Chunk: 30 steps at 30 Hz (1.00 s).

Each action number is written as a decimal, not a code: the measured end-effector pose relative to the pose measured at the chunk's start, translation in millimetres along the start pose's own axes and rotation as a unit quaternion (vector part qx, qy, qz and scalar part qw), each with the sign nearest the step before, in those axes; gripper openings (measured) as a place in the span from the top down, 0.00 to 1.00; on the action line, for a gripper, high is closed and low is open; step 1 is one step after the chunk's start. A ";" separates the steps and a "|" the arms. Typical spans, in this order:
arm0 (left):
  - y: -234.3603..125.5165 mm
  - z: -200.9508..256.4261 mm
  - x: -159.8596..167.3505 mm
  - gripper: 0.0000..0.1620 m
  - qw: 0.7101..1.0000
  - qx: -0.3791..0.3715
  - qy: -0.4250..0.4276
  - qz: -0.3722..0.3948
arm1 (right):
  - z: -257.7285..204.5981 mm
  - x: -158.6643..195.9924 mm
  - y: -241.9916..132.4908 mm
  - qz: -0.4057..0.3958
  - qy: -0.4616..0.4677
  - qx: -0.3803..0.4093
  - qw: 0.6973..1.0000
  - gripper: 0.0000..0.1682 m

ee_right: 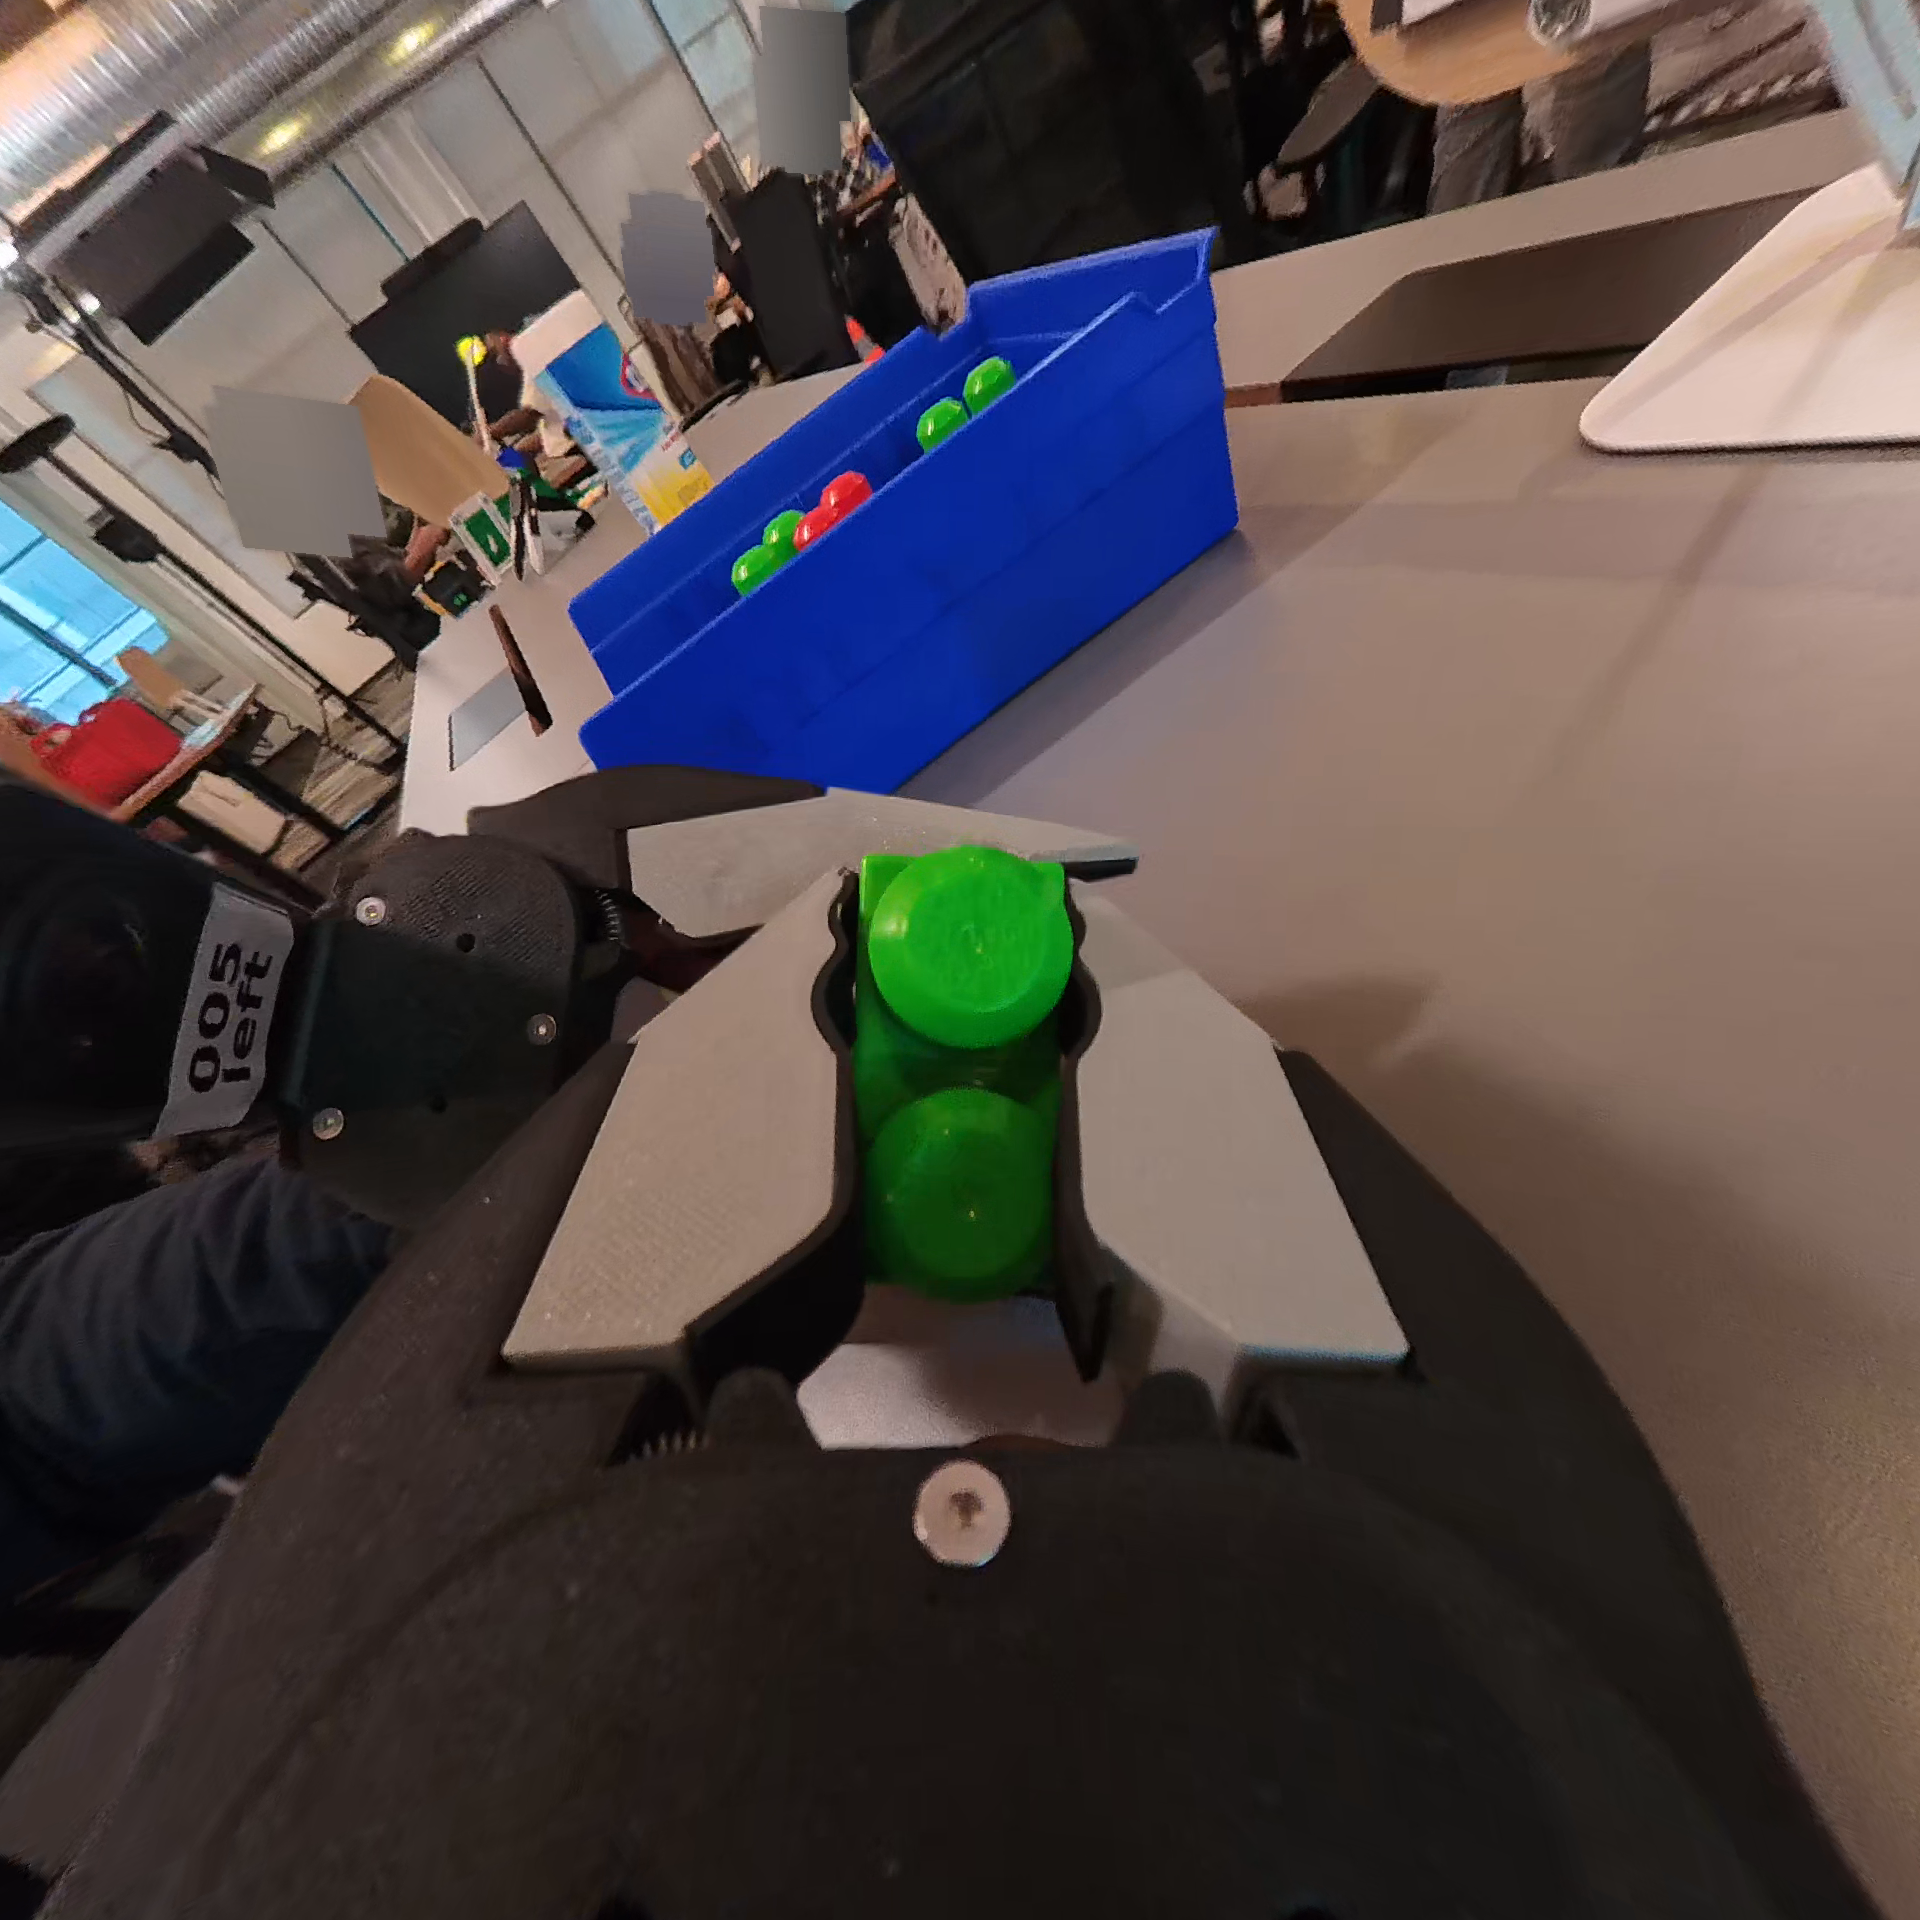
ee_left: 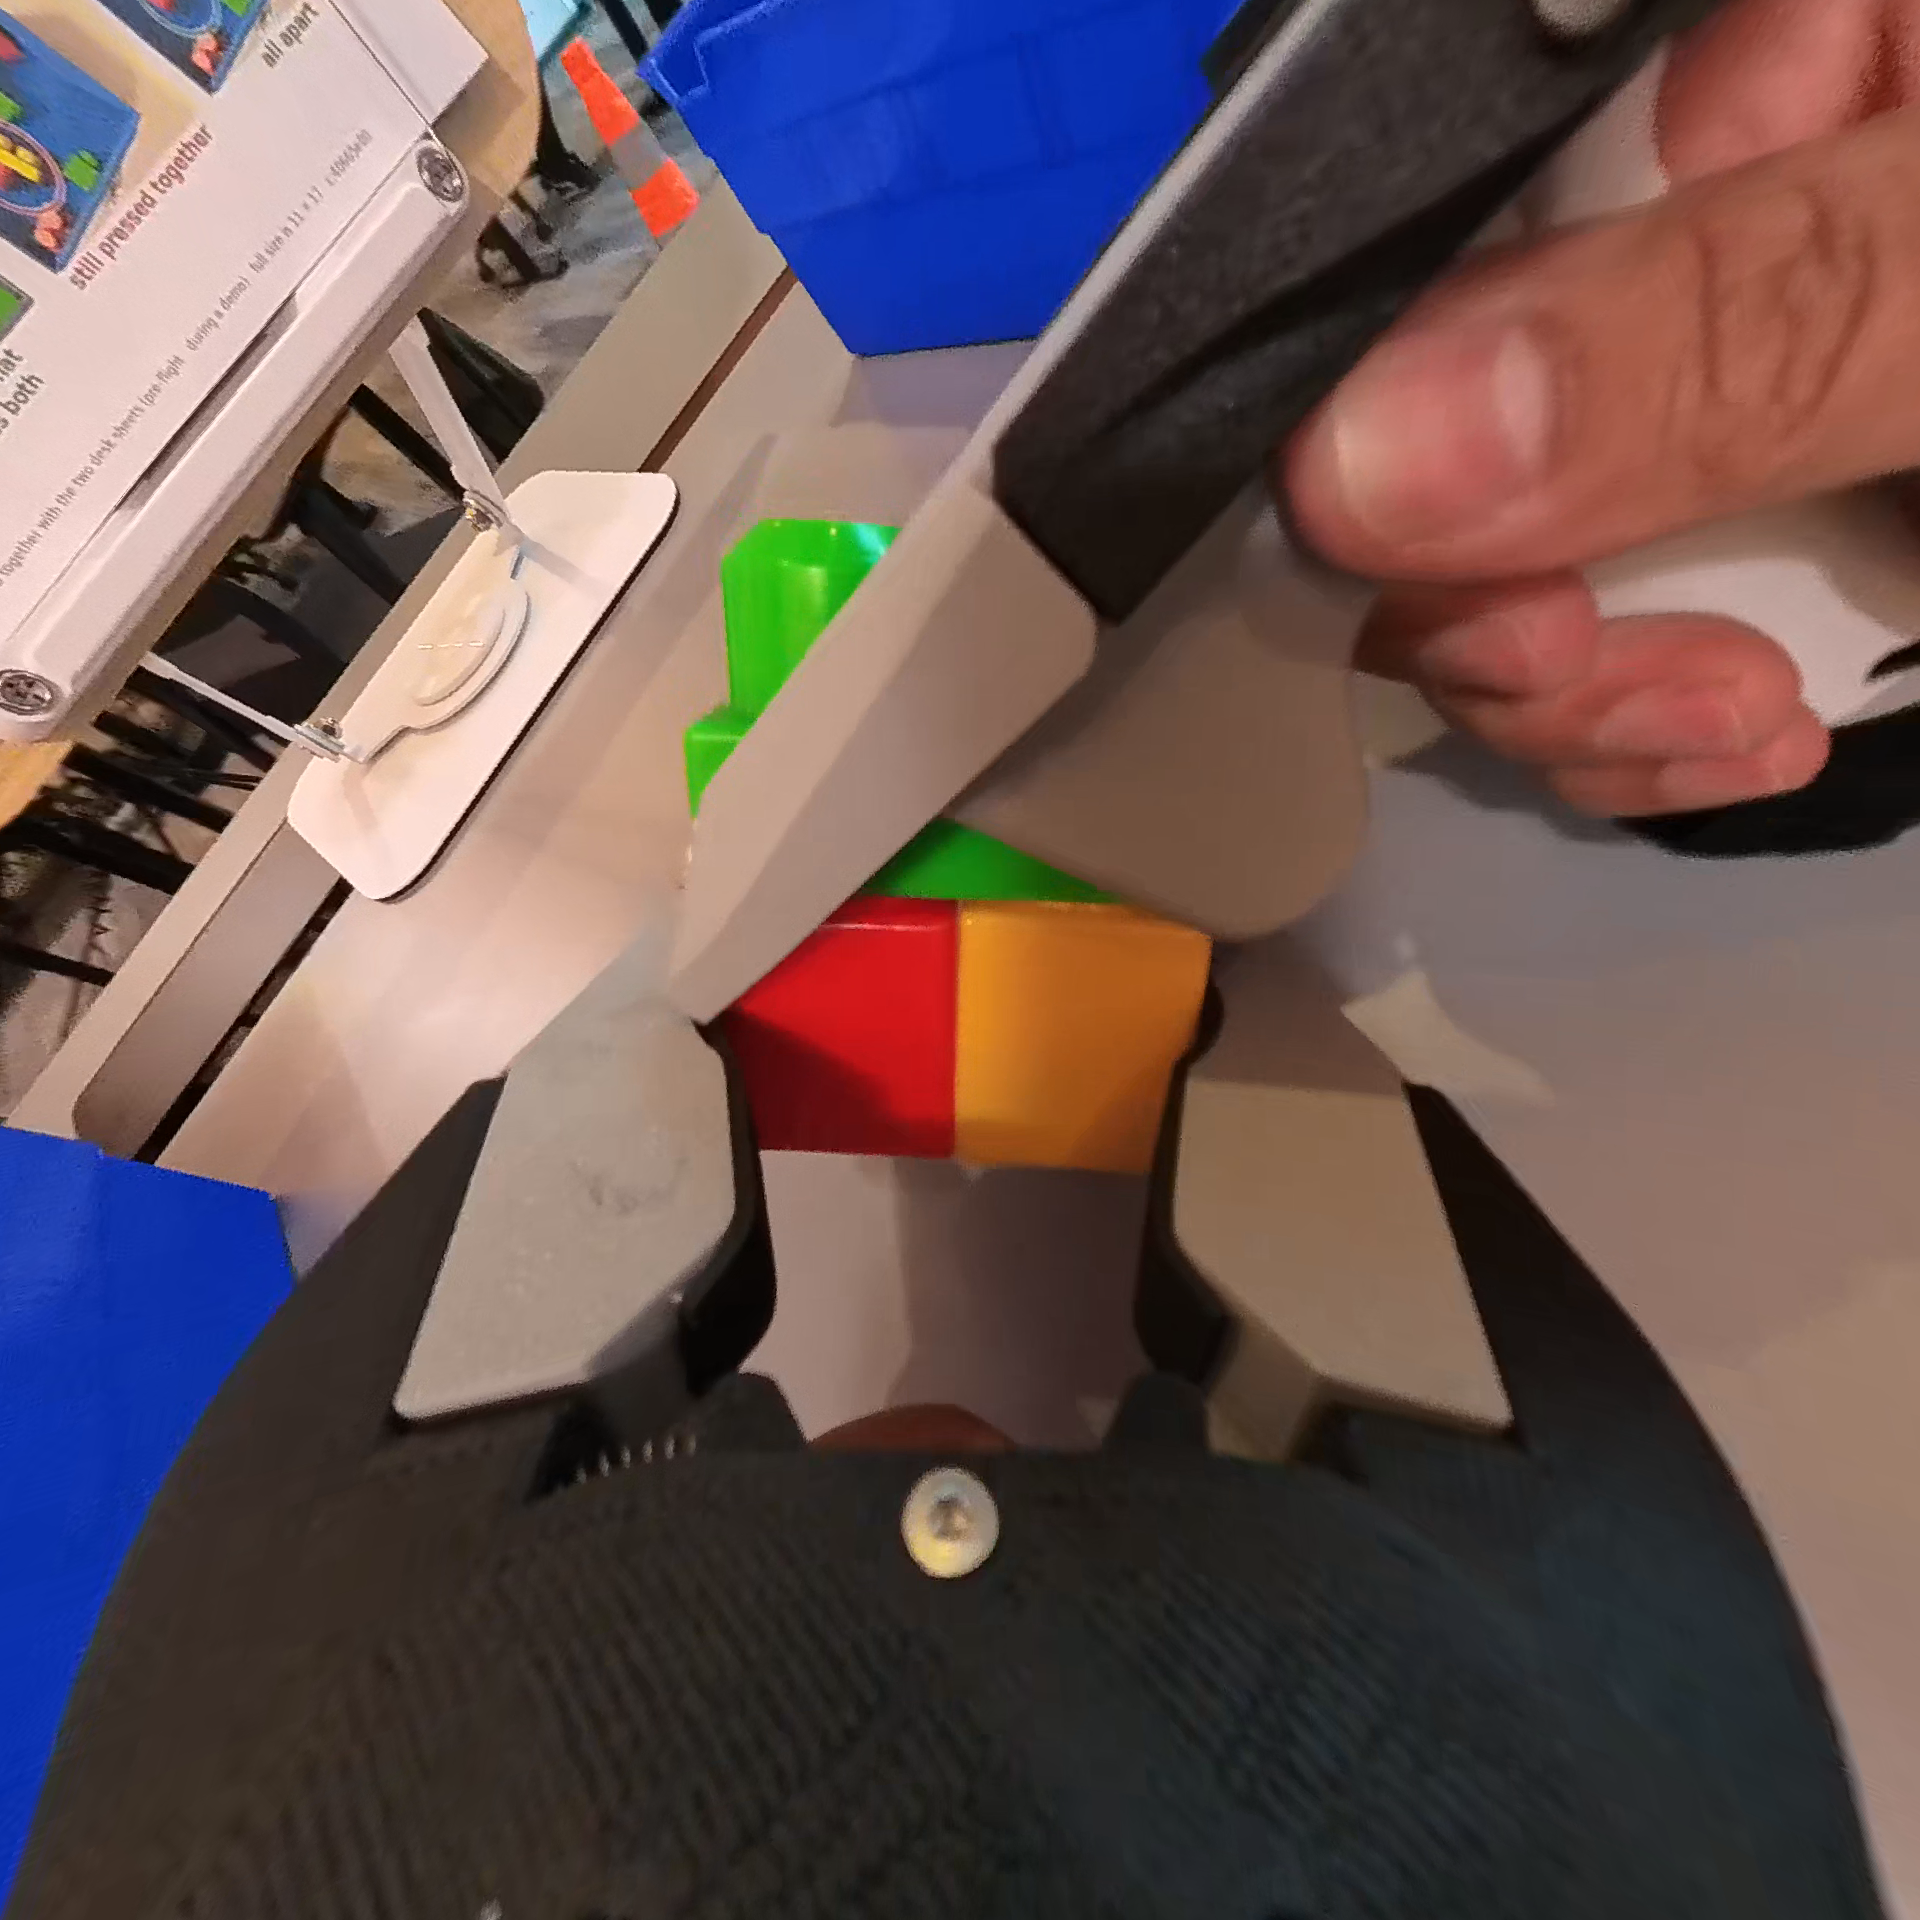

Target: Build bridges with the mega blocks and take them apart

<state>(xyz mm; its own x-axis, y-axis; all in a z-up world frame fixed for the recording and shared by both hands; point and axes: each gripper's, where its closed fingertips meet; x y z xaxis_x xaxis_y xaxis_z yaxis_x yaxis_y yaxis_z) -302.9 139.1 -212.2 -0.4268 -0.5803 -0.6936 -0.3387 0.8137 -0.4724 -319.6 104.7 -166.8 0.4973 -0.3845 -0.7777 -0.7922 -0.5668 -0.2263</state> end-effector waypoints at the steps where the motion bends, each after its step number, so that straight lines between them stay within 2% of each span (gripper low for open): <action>1: 0.5 -0.1 1.1 0.47 1.000 -0.004 0.009 -0.003 | 0.7 1.4 -0.1 -0.007 0.006 -0.005 1.000 0.79; 6: 0.9 -3.1 7.2 0.47 0.999 -0.014 0.024 -0.018 | 1.5 7.2 -0.8 -0.033 0.028 -0.028 0.999 0.80; 10: -3.0 -17.1 14.2 0.47 1.000 -0.024 -0.008 -0.018 | 0.4 13.9 -3.9 -0.060 0.043 -0.052 0.996 0.80; 16: -3.6 -20.9 20.6 0.47 0.999 -0.024 -0.013 -0.027 | 2.1 21.0 -2.0 -0.084 0.005 -0.030 0.996 0.80; 23: -2.0 -15.4 23.2 0.47 0.999 -0.017 0.009 -0.040 | 5.3 30.6 -4.0 -0.122 0.020 -0.044 0.991 0.80; 30: -1.1 -6.6 25.2 0.47 0.996 -0.005 0.067 -0.053 | 8.1 45.3 -11.0 -0.184 -0.009 -0.030 0.983 0.80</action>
Point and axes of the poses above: each gripper's, where its closed fingertips meet, y out along the fingers, x out of its underside, z = x × y across the jaws, and after that the axes turned 8 degrees about y, right-handed
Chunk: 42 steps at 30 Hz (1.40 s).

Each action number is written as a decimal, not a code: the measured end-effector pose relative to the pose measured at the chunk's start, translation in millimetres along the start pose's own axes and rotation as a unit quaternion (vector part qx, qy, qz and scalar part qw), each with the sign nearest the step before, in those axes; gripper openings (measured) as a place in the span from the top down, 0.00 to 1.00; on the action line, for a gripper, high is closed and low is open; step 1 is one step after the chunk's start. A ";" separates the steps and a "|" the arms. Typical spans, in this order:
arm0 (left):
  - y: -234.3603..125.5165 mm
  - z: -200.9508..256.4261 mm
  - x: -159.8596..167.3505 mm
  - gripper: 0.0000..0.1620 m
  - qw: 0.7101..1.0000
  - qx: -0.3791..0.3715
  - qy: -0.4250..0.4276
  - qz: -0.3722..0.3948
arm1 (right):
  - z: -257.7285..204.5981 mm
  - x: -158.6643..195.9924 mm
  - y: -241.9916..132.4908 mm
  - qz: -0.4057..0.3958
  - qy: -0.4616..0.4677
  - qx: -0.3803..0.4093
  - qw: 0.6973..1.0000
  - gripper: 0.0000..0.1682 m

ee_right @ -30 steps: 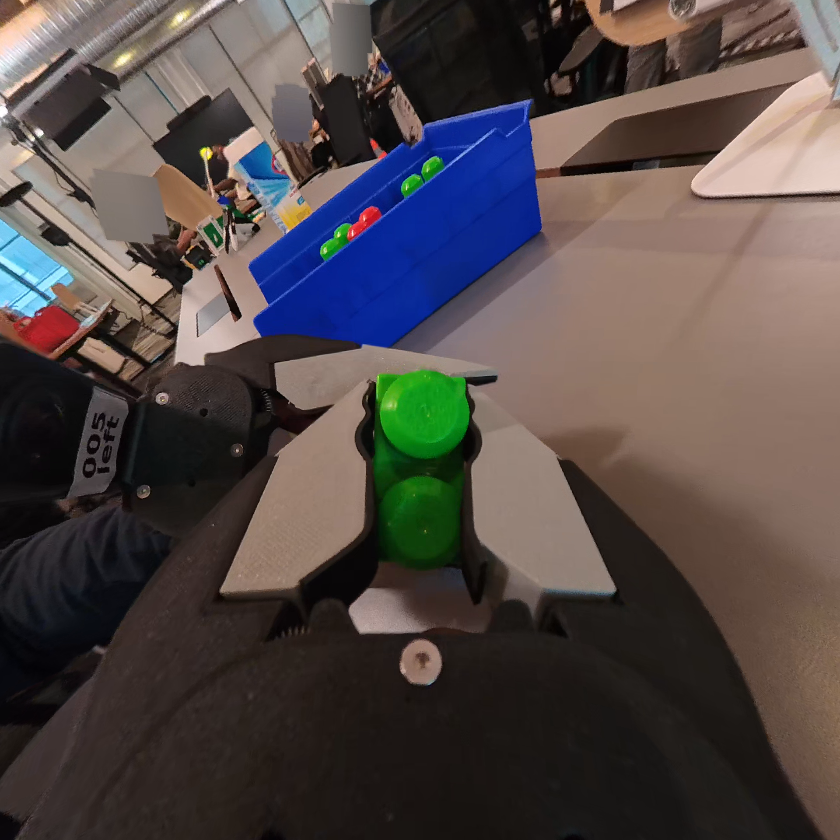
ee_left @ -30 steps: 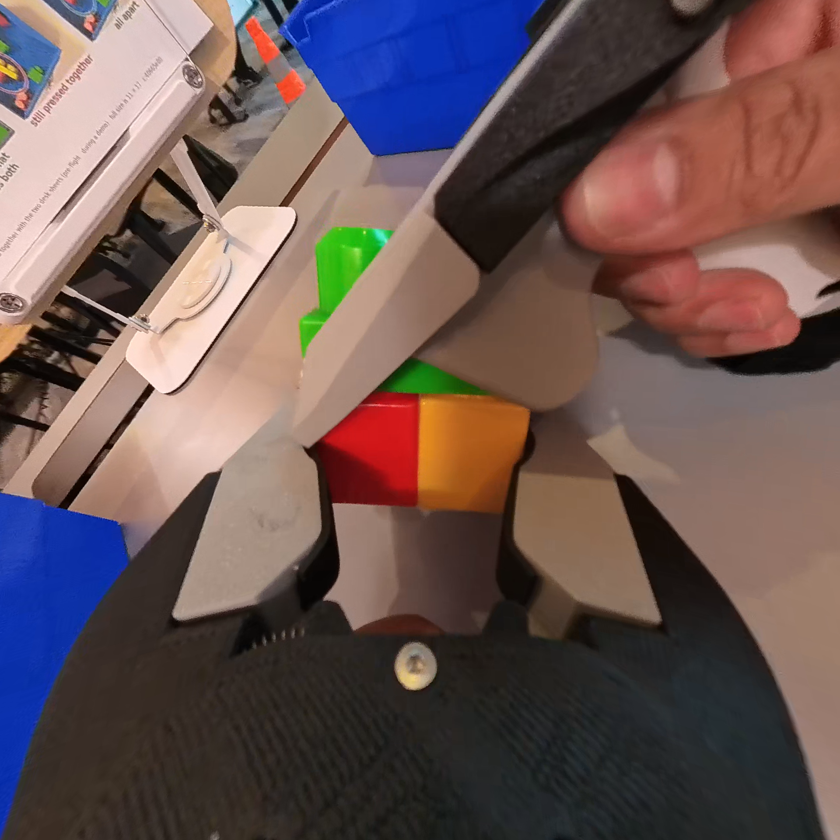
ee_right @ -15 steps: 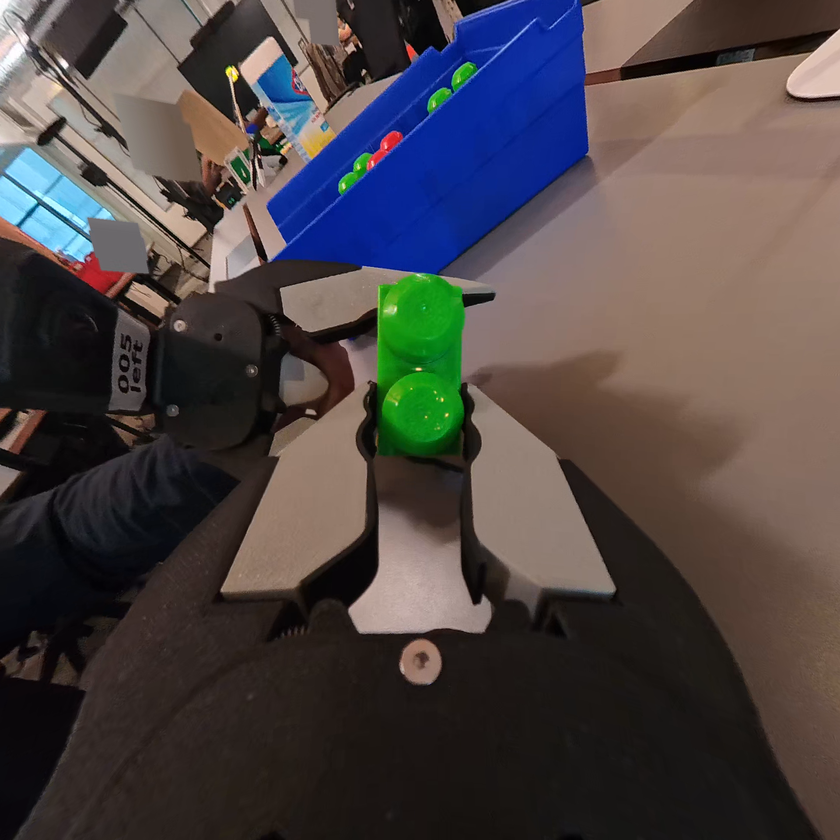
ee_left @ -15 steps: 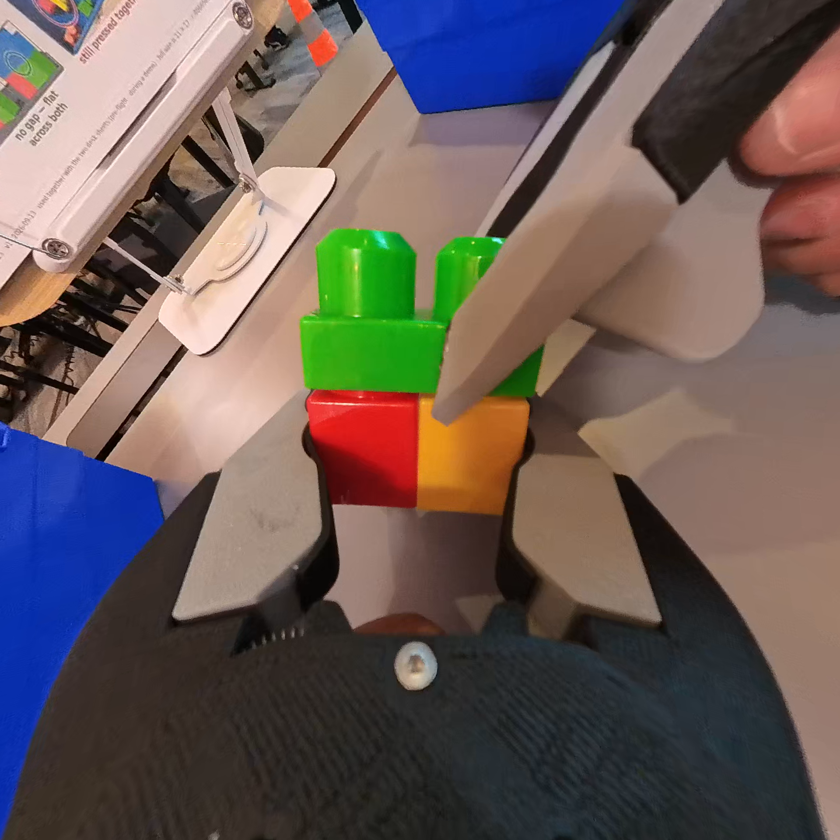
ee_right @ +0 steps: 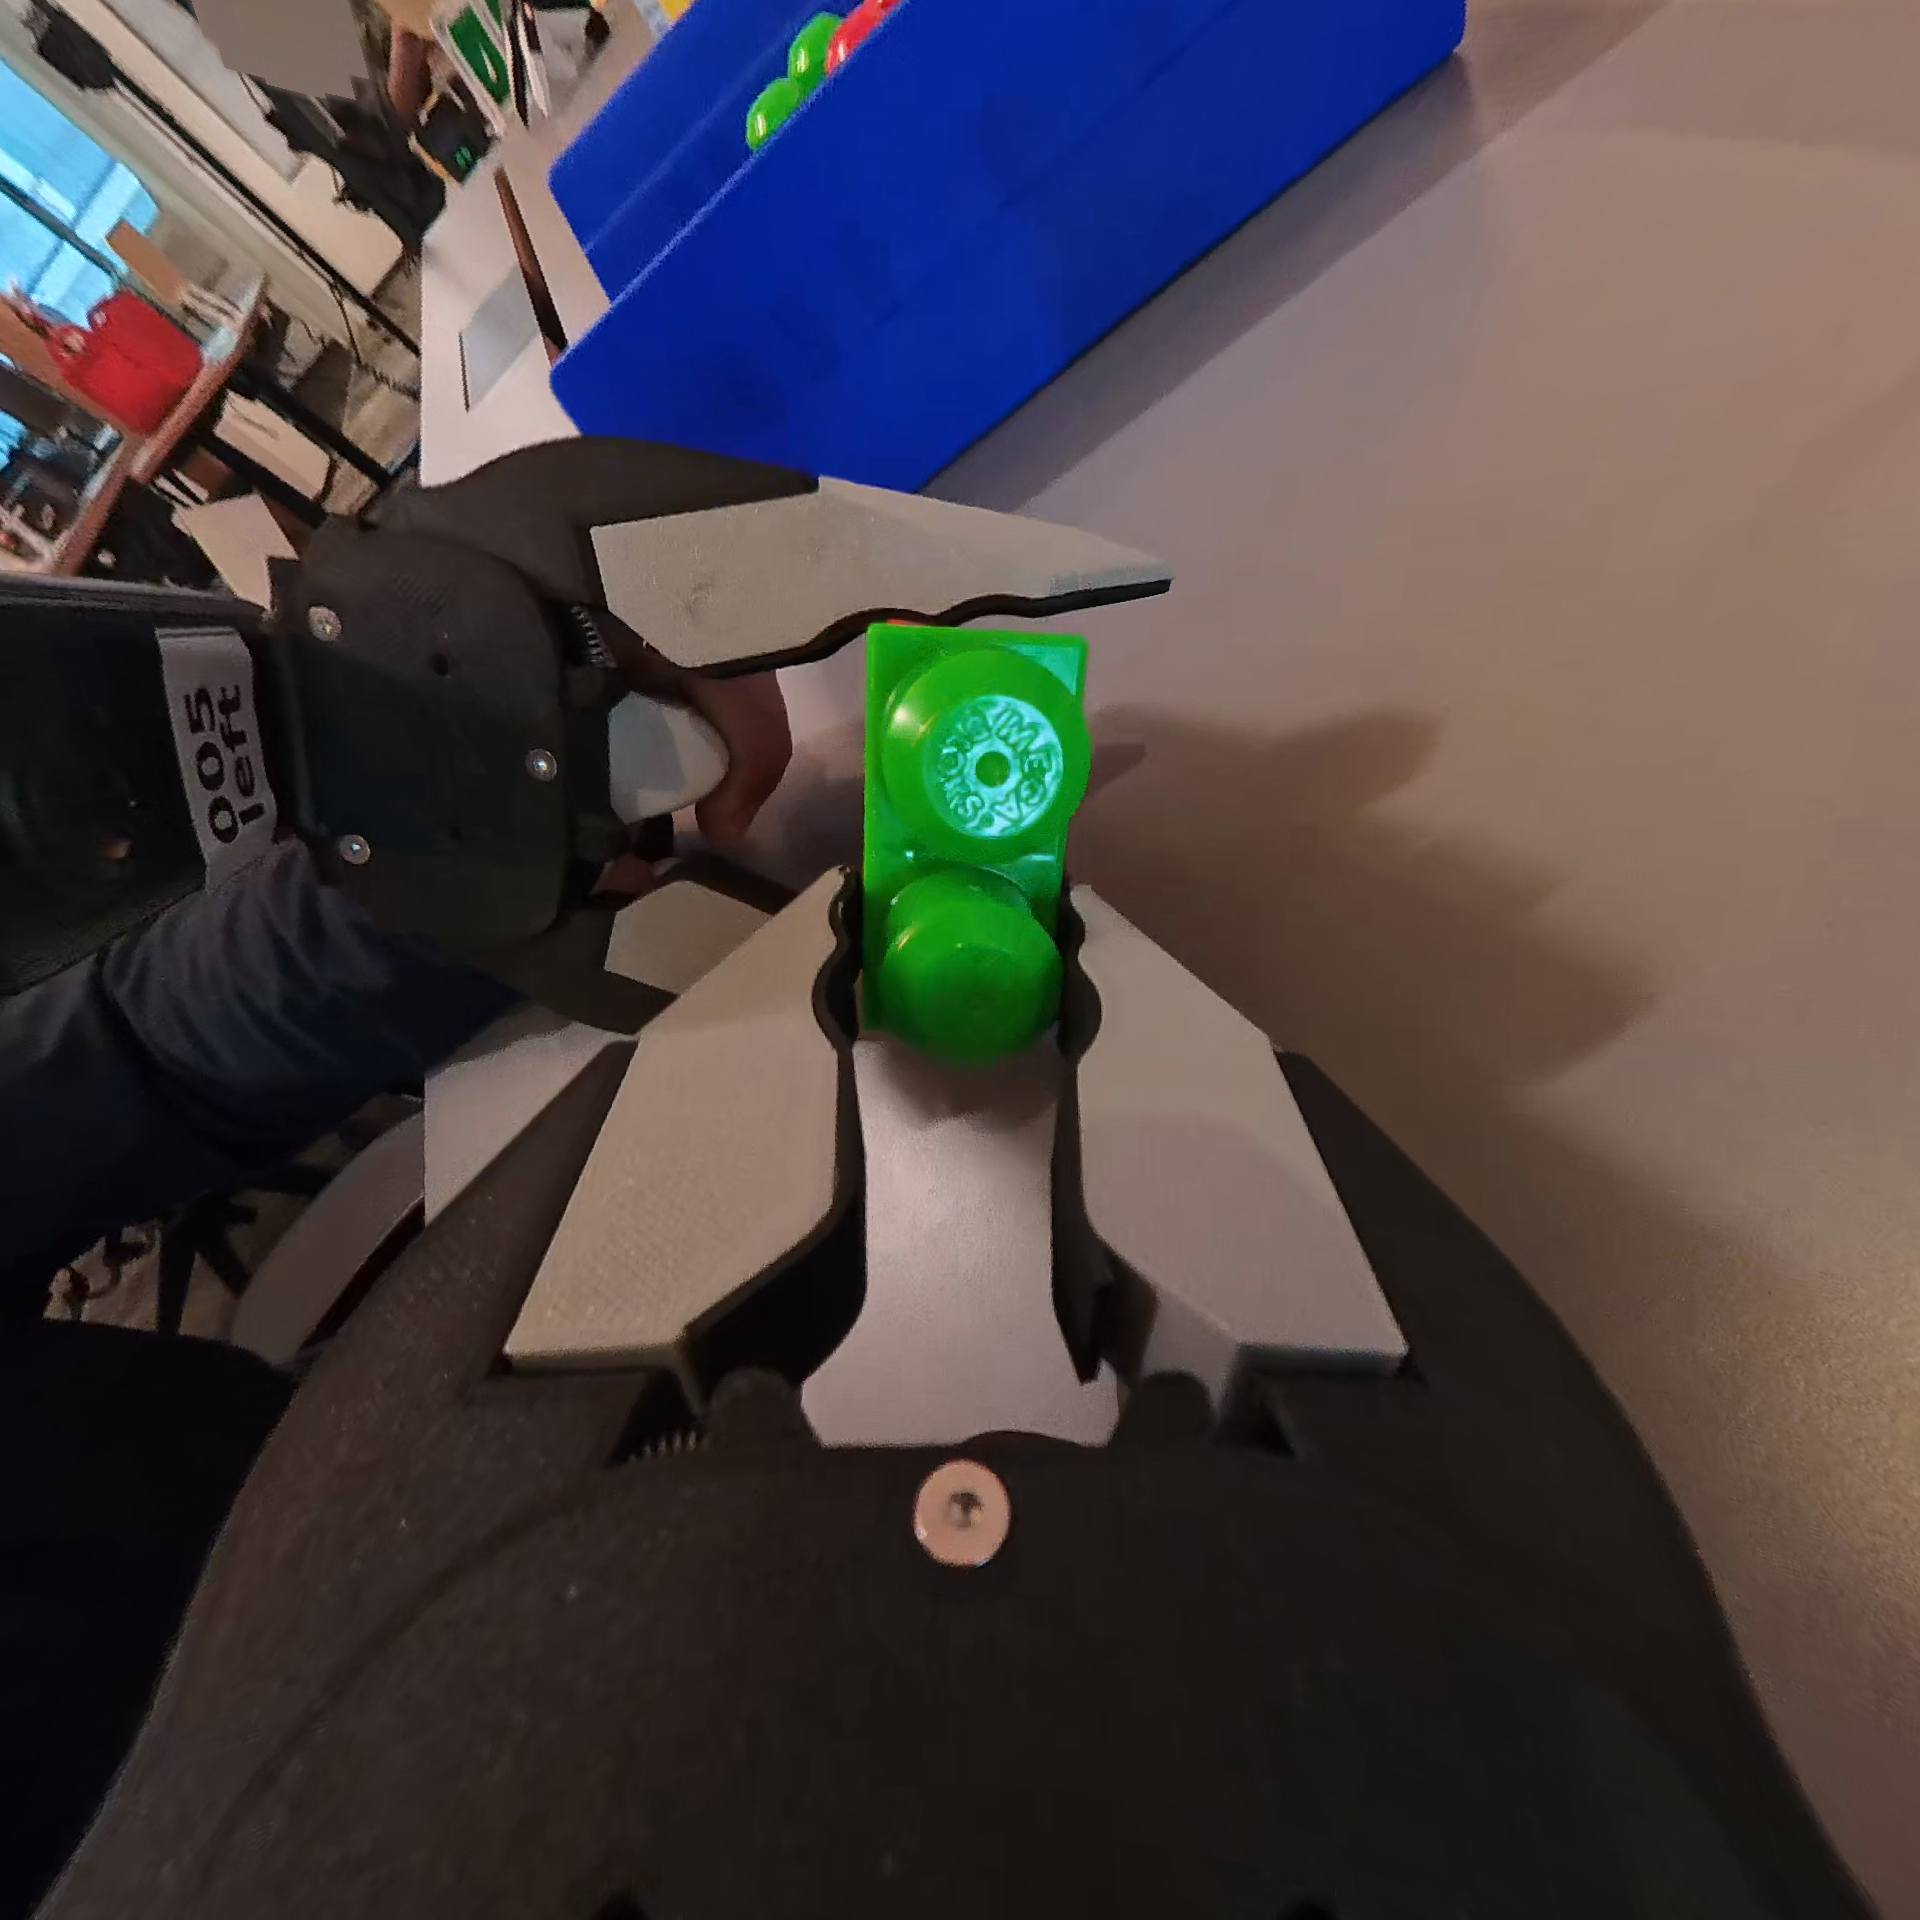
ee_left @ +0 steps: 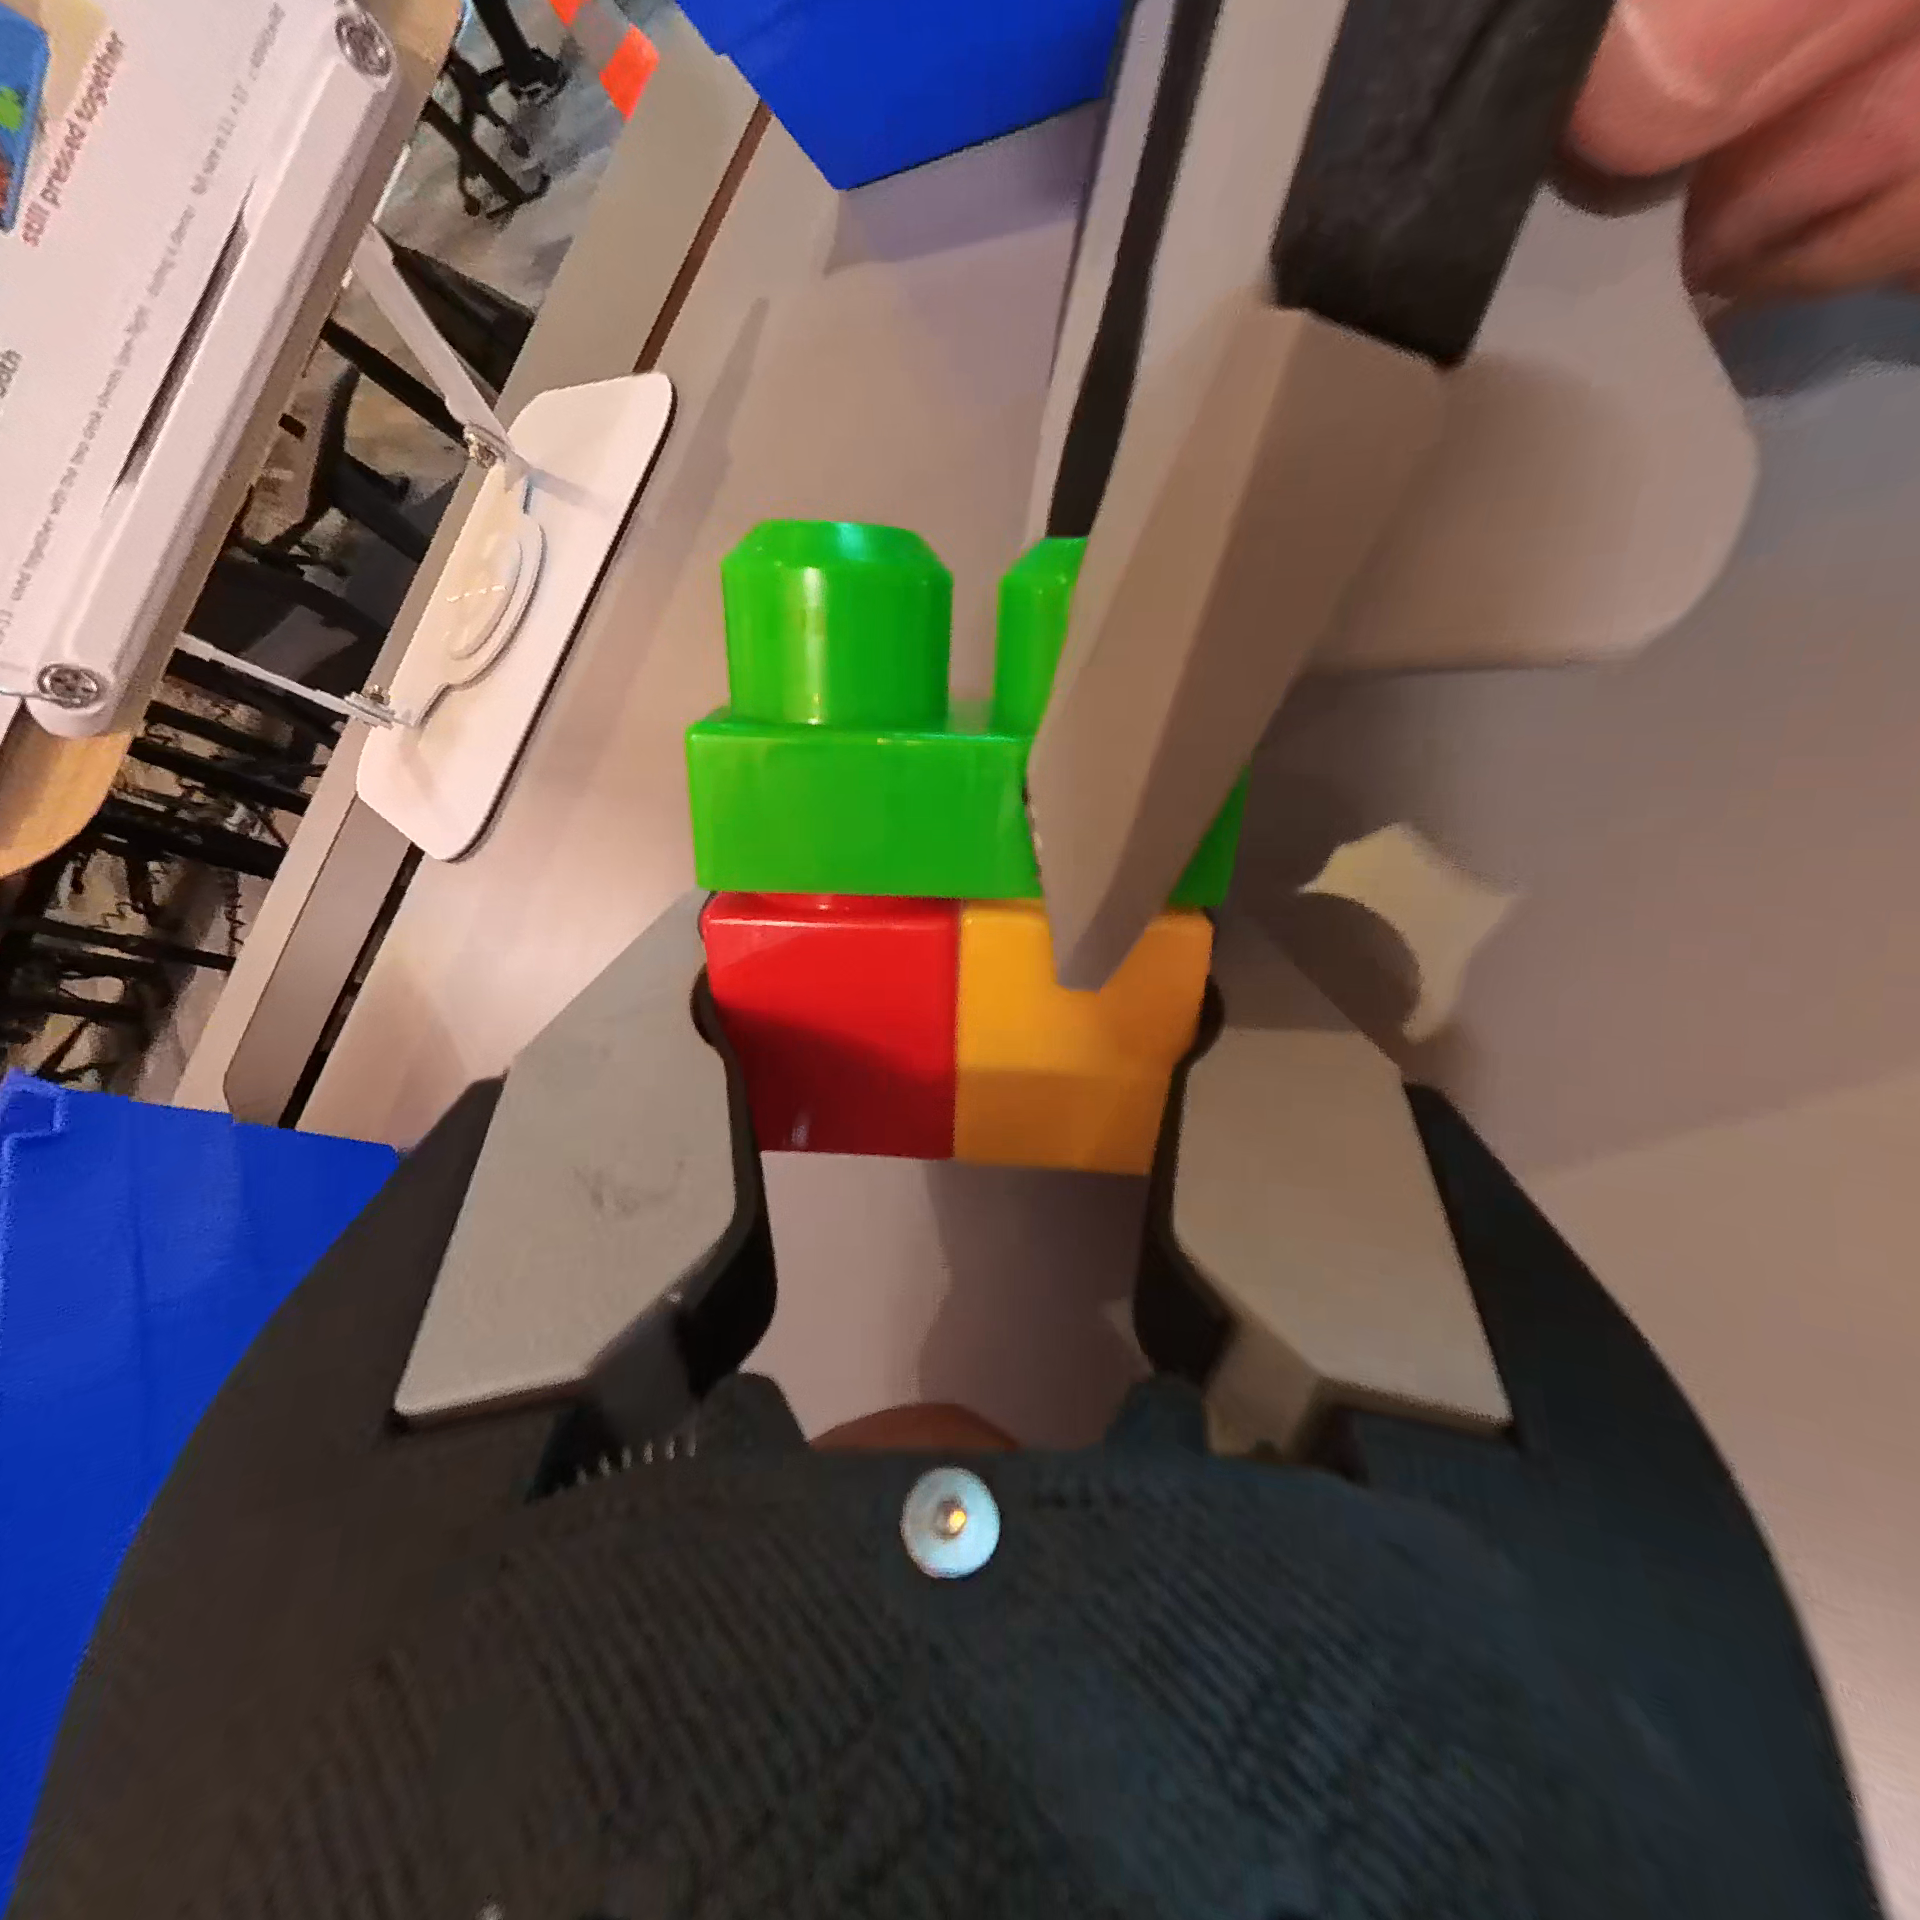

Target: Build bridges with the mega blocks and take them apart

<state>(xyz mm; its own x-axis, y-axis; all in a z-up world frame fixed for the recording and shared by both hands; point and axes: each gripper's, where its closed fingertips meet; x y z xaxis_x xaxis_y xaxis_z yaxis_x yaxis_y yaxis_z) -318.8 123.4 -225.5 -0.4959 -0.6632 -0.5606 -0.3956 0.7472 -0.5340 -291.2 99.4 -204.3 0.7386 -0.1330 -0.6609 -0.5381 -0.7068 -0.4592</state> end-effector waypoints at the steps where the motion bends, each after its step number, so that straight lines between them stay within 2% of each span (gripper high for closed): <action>1: -0.9 0.5 -0.9 0.47 1.000 0.000 0.008 0.002 | -0.9 1.4 -0.9 -0.006 -0.003 -0.002 1.000 0.80; 8: -6.3 5.5 -7.7 0.47 0.997 -0.003 0.074 0.020 | -6.5 13.7 -7.1 -0.049 -0.019 -0.019 0.998 0.80; 13: -8.4 8.2 -7.4 0.47 0.995 0.004 0.092 0.025 | -8.0 16.7 -11.3 -0.062 -0.026 -0.028 0.997 0.80; 19: -6.9 3.8 -3.4 0.47 0.998 0.002 0.067 0.023 | -7.0 9.5 -6.8 -0.036 -0.018 -0.030 0.999 0.80; 26: -7.9 4.7 -8.6 0.47 0.999 0.017 0.024 0.037 | -13.0 -13.4 -5.3 0.040 0.025 -0.069 0.997 0.80; 32: -3.4 16.0 -11.1 0.47 0.998 0.039 0.018 0.035 | -6.5 -18.7 0.1 0.066 0.013 -0.032 0.997 0.79; 42: -2.2 16.1 -17.5 0.47 0.992 0.075 -0.082 0.059 | -2.3 -30.8 -2.0 0.113 0.011 0.012 0.994 0.80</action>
<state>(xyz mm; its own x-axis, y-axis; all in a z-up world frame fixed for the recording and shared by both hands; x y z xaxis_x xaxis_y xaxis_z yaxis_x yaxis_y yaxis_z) -296.8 132.6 -224.7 -0.3940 -0.5795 -0.7134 -0.2171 0.8129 -0.5404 -311.9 103.4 -181.7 0.6069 -0.3012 -0.7355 -0.7003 -0.6401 -0.3158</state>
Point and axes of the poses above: each gripper's, where its closed fingertips meet, y out along the fingers, x out of its underside, z = x × y across the jaws, and after that the axes turned 8 degrees about y, right-handed
